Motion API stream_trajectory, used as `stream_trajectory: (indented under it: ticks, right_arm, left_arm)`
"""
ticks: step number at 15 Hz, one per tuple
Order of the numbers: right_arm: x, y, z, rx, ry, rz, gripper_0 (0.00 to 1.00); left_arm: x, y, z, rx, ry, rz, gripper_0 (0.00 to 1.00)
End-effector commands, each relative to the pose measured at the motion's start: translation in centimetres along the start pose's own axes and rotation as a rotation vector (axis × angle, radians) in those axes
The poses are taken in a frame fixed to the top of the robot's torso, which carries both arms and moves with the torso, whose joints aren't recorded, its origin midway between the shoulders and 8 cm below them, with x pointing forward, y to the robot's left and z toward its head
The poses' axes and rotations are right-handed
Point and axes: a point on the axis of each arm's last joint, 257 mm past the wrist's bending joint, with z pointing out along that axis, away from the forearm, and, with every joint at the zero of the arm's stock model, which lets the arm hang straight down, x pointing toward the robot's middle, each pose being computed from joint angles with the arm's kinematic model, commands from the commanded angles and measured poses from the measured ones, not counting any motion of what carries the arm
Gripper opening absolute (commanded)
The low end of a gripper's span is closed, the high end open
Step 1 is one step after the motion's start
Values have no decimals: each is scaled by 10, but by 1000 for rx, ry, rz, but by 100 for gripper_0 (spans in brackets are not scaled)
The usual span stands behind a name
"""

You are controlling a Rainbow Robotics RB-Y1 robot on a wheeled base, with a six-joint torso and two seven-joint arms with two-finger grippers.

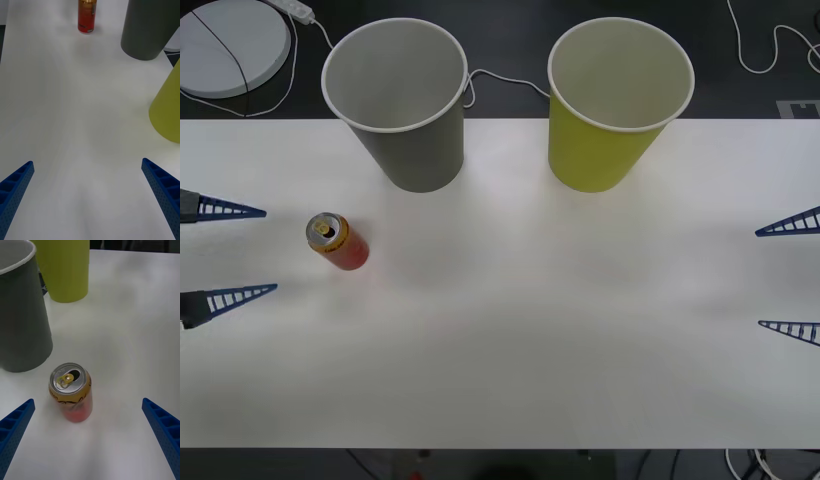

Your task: Put the can into the green bin and the plastic bottle into the gray bin

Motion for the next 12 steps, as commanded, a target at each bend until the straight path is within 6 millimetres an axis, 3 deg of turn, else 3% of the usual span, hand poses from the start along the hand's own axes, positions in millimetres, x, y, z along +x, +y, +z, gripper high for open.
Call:
stream_trajectory:
  ticks: [1, 6, 12]
  right_arm:
    - [0, 0, 0, 0, 0, 0, 100]
    - [0, 0, 0, 0, 0, 0, 100]
    - [0, 0, 0, 0, 0, 0, 100]
  left_arm:
    - [16, 1, 1, -38, -43, -35, 100]
    - [39, 9, 5, -106, -94, -63, 100]
    - [60, 9, 27, -204, -152, -121, 100]
